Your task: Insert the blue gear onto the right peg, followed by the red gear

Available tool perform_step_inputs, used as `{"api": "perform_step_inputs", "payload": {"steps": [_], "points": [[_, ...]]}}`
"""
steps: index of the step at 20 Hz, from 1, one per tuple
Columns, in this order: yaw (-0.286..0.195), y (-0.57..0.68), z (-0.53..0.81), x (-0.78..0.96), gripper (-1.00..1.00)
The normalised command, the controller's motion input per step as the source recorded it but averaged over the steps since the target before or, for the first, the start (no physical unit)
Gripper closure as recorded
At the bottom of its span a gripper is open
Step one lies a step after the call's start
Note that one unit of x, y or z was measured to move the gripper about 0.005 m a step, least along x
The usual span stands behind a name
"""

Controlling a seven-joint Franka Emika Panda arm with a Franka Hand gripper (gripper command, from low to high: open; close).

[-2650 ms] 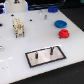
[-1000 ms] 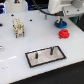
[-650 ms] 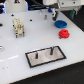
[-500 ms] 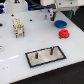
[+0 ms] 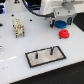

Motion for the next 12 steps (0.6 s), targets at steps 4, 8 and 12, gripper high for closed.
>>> {"api": "perform_step_inputs", "payload": {"steps": [4,8,12], "points": [[0.000,0.06,-0.09,-0.15,1.00],[0.000,0.03,-0.03,-0.07,1.00],[0.000,0.01,0.00,-0.02,1.00]]}}
